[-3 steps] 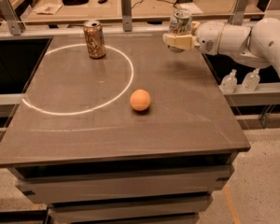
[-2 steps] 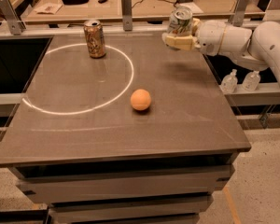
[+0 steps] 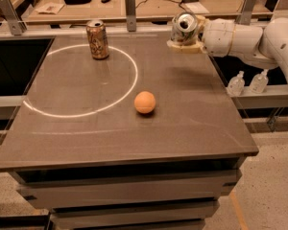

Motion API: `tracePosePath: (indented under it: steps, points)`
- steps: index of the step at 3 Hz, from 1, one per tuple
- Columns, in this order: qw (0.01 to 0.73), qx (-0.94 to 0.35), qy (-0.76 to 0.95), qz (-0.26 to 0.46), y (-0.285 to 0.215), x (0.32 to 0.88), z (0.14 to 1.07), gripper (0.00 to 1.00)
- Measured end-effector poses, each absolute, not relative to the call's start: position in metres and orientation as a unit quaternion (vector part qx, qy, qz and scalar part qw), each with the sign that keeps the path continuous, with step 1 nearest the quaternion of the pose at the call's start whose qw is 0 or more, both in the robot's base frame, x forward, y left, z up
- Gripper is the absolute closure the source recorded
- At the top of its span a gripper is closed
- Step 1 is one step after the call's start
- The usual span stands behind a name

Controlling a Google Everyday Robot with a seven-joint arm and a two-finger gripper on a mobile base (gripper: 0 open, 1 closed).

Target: Knock 7up can over

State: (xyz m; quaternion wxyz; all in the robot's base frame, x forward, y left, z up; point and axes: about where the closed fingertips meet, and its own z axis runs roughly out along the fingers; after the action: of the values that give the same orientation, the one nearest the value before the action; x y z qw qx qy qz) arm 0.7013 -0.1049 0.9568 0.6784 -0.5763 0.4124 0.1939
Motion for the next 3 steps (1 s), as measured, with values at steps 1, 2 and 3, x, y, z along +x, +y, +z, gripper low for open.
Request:
tracePosePath:
  steps: [1, 2, 3]
  points:
    - [0.682, -0.619, 0.362, 0.143, -0.103, 0.692, 0.956, 1.00]
    - [0.684, -0.647, 0.320, 0.101, -0.101, 0.685, 0.954, 1.00]
    - [0.681, -0.670, 0.287, 0.071, -0.101, 0.679, 0.951, 1.00]
